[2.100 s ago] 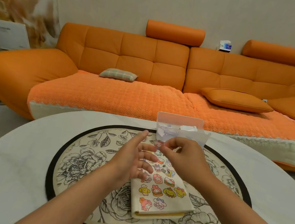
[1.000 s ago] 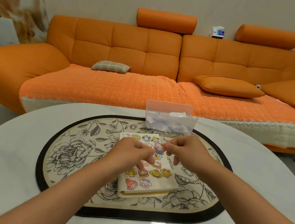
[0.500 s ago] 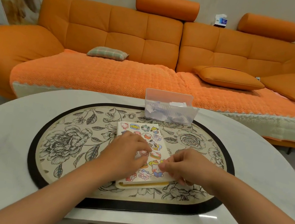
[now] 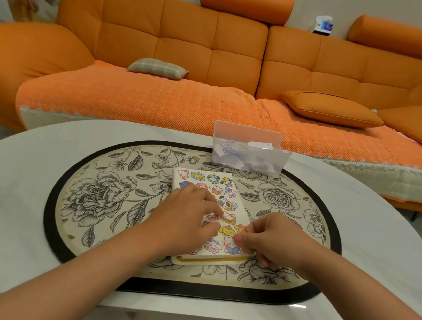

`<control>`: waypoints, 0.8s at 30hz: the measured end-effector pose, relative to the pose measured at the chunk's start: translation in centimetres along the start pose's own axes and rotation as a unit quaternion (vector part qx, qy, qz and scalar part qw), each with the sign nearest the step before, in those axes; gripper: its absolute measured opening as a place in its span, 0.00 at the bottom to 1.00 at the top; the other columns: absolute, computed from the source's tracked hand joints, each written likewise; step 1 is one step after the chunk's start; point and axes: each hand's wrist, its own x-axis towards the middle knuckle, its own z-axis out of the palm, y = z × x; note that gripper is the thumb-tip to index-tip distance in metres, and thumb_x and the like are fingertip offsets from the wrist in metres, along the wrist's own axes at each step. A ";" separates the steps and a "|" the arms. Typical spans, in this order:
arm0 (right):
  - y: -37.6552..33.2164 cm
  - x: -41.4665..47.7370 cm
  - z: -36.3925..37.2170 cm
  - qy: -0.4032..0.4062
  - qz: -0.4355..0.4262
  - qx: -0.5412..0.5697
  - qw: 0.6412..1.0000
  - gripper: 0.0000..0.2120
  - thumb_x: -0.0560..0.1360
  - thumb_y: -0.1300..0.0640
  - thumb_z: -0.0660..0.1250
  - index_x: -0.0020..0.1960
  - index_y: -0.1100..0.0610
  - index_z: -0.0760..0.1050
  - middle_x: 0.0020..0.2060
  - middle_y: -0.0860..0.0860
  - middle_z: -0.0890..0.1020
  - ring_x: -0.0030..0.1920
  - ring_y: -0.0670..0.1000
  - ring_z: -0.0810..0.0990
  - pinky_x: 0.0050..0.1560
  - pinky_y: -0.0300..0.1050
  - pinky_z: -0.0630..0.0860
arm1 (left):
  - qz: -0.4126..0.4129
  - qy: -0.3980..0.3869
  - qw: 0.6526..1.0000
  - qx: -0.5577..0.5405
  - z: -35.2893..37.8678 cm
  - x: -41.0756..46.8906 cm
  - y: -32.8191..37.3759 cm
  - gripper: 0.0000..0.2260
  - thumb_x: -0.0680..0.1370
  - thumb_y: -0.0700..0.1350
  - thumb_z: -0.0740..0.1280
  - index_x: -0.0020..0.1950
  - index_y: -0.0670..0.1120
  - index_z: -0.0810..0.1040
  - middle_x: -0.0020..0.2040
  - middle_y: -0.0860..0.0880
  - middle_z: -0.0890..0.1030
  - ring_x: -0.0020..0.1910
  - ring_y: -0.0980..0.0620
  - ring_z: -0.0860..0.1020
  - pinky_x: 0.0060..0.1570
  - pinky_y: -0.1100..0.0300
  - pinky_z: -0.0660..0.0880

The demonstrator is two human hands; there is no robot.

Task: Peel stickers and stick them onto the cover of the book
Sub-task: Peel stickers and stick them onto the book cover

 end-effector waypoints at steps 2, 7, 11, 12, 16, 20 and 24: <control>0.0 0.0 0.2 0.015 -0.001 -0.008 1.000 0.11 0.75 0.53 0.74 0.40 0.60 0.82 0.29 0.50 0.80 0.25 0.47 0.72 0.26 0.37 0.70 | 0.001 0.001 1.000 0.004 0.0 0.0 0.0 0.15 0.80 0.59 0.62 0.65 0.60 0.77 0.66 0.62 0.72 0.68 0.57 0.63 0.70 0.56 0.58; 0.2 0.3 0.5 0.045 -0.013 -0.048 0.998 0.11 0.74 0.51 0.75 0.41 0.59 0.84 0.31 0.50 0.82 0.26 0.44 0.74 0.29 0.38 0.71 | 0.000 0.003 1.000 0.010 0.1 -0.1 0.2 0.18 0.78 0.62 0.63 0.66 0.60 0.76 0.66 0.62 0.71 0.69 0.58 0.62 0.71 0.56 0.56; 0.4 0.6 0.6 0.052 -0.017 -0.064 0.996 0.11 0.74 0.50 0.75 0.41 0.58 0.85 0.32 0.51 0.82 0.28 0.45 0.75 0.32 0.41 0.73 | 0.002 0.006 1.000 0.019 0.2 -0.1 0.3 0.19 0.76 0.64 0.63 0.65 0.61 0.75 0.66 0.62 0.70 0.69 0.58 0.62 0.71 0.56 0.57; 0.4 0.6 0.6 0.056 -0.021 -0.073 0.996 0.11 0.74 0.50 0.75 0.41 0.58 0.85 0.32 0.50 0.82 0.28 0.45 0.75 0.32 0.40 0.73 | 0.002 0.006 1.000 0.020 0.3 -0.1 0.4 0.20 0.76 0.65 0.63 0.65 0.61 0.75 0.66 0.62 0.70 0.68 0.57 0.62 0.71 0.56 0.57; 0.5 0.8 1.0 0.085 -0.036 -0.125 0.988 0.10 0.73 0.50 0.74 0.39 0.57 0.85 0.29 0.48 0.80 0.28 0.43 0.74 0.32 0.39 0.73 | 0.002 0.004 1.000 0.023 0.3 -0.1 0.4 0.21 0.74 0.65 0.65 0.65 0.61 0.74 0.66 0.61 0.70 0.68 0.57 0.62 0.71 0.56 0.57; 0.2 0.7 1.1 0.103 -0.053 -0.174 0.978 0.09 0.71 0.48 0.75 0.37 0.52 0.84 0.28 0.45 0.80 0.30 0.43 0.75 0.32 0.38 0.73 | 0.001 0.001 1.000 0.029 0.3 -0.2 0.5 0.21 0.74 0.65 0.66 0.65 0.61 0.73 0.65 0.61 0.69 0.68 0.57 0.61 0.71 0.56 0.58; 0.2 0.2 0.8 0.126 -0.074 -0.230 0.962 0.08 0.69 0.43 0.75 0.40 0.47 0.83 0.35 0.44 0.83 0.35 0.43 0.81 0.32 0.36 0.73 | 0.000 -0.001 0.999 0.033 0.3 -0.3 0.7 0.21 0.74 0.65 0.66 0.66 0.62 0.71 0.66 0.61 0.69 0.69 0.56 0.61 0.71 0.56 0.57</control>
